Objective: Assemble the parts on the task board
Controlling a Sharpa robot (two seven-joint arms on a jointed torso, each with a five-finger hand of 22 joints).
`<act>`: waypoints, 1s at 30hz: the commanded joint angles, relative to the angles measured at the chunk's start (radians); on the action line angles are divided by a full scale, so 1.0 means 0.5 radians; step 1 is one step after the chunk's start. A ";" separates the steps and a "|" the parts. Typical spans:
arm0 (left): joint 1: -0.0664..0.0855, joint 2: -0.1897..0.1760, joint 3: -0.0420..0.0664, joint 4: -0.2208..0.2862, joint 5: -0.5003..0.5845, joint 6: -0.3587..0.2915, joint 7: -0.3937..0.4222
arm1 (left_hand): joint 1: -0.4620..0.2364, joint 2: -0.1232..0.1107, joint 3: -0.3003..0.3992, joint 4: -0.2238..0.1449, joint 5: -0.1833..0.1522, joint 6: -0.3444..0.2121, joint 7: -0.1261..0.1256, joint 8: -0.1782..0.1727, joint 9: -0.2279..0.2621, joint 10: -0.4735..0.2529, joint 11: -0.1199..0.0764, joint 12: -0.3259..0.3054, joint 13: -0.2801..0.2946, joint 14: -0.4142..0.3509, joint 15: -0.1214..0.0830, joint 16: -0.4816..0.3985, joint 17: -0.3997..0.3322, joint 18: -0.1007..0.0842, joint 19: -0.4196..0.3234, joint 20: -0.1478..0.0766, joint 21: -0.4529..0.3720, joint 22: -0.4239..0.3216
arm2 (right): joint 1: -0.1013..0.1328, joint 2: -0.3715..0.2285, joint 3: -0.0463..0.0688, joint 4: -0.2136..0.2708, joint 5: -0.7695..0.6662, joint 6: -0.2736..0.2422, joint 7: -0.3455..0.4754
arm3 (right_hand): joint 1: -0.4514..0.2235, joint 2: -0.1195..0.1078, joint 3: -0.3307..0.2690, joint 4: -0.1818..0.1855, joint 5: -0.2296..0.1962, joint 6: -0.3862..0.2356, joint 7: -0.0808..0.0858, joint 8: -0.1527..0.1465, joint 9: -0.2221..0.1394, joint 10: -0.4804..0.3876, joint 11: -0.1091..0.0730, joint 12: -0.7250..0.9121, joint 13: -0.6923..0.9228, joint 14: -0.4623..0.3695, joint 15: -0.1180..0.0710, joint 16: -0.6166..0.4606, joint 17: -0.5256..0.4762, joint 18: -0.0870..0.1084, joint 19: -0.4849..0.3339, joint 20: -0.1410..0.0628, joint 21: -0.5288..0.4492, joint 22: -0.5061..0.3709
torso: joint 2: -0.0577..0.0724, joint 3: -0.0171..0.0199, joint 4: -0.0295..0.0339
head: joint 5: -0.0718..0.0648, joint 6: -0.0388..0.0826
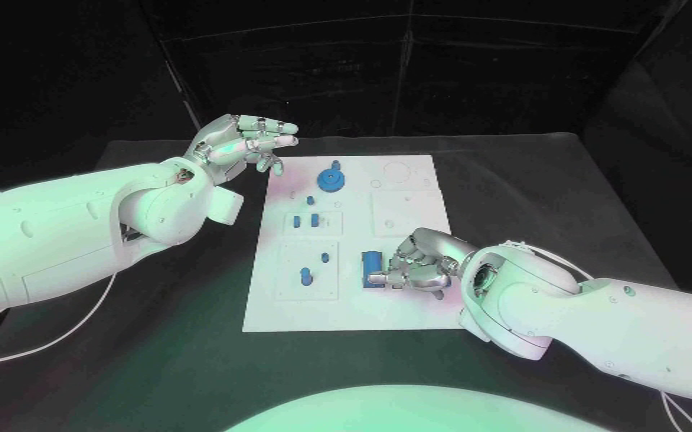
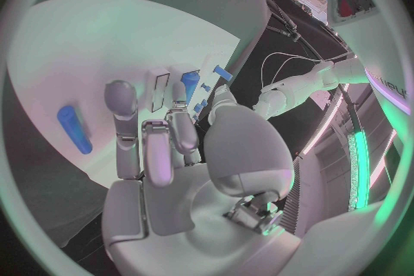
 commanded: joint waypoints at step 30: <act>0.004 0.025 0.001 -0.005 -0.002 0.019 0.006 | -0.012 0.005 -0.013 0.004 0.011 -0.021 0.004 -0.001 -0.002 -0.016 -0.002 0.012 0.002 -0.013 0.009 -0.001 -0.002 0.025 0.015 0.004 -0.008 -0.003 | 0.057 -0.400 0.004 0.061 -0.091 -0.105 -0.003 | 0.448 0.066 0.018 -0.267 0.344 -0.054 0.017 -0.029 -0.010 -0.018 0.009 -0.038 -0.033 0.132 -0.003 -0.024 0.174 0.018 -0.007 0.004 -0.020 -0.034 | -0.014 -0.0121 -0.027 | -0.072 0.017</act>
